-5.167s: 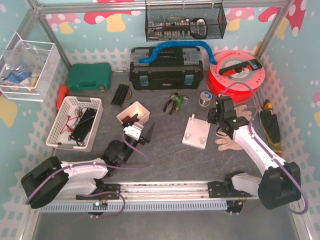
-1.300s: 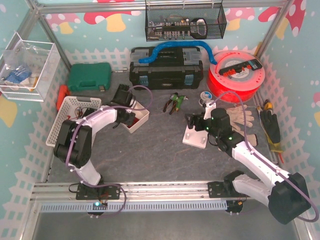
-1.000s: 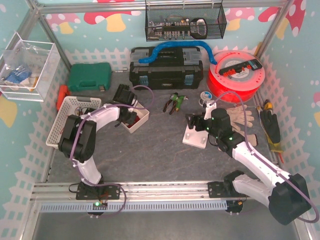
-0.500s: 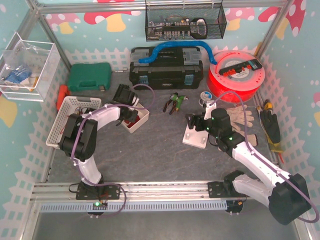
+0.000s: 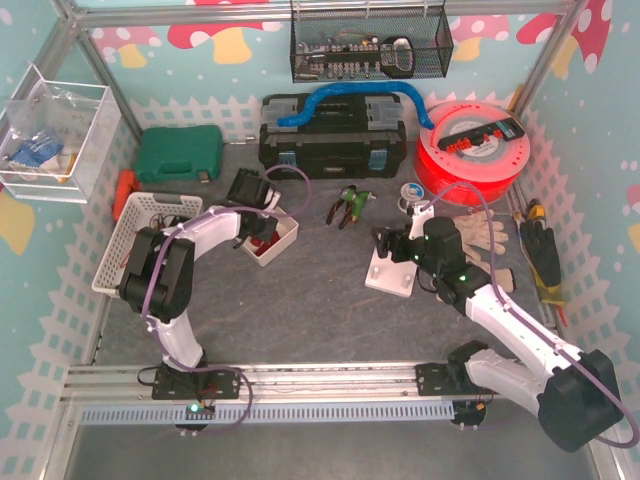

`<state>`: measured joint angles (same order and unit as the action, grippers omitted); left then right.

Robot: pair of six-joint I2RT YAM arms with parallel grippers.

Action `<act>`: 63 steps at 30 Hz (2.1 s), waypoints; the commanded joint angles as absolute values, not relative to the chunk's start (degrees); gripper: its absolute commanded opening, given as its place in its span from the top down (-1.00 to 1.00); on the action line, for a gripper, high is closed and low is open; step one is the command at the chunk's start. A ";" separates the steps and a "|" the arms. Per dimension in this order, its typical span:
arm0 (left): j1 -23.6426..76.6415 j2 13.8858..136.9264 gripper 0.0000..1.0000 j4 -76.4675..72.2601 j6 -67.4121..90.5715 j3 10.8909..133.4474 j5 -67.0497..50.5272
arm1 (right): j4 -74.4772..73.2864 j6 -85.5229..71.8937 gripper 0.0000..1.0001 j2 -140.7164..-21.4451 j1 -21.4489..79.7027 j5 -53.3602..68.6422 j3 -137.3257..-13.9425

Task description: Install the large spring

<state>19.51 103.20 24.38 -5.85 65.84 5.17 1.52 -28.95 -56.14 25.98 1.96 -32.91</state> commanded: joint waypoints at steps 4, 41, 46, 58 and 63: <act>18.72 100.66 0.17 24.87 -6.46 62.89 7.55 | 1.49 -28.37 -0.91 -54.49 26.36 0.92 -32.37; 19.39 94.14 0.66 15.10 -6.35 61.37 5.78 | 1.74 -28.47 -0.91 -54.79 26.34 0.51 -32.10; 21.13 86.97 0.66 6.43 -8.13 57.54 6.22 | 2.14 -28.41 -0.91 -55.21 26.36 0.02 -31.98; 36.78 69.86 0.69 -28.81 -10.24 33.51 1.86 | -3.78 -26.02 -0.86 -59.72 26.39 8.03 -37.56; 43.53 65.54 0.69 -47.26 -11.98 20.43 -0.91 | -9.12 -25.85 -0.76 -58.24 28.26 14.64 -39.50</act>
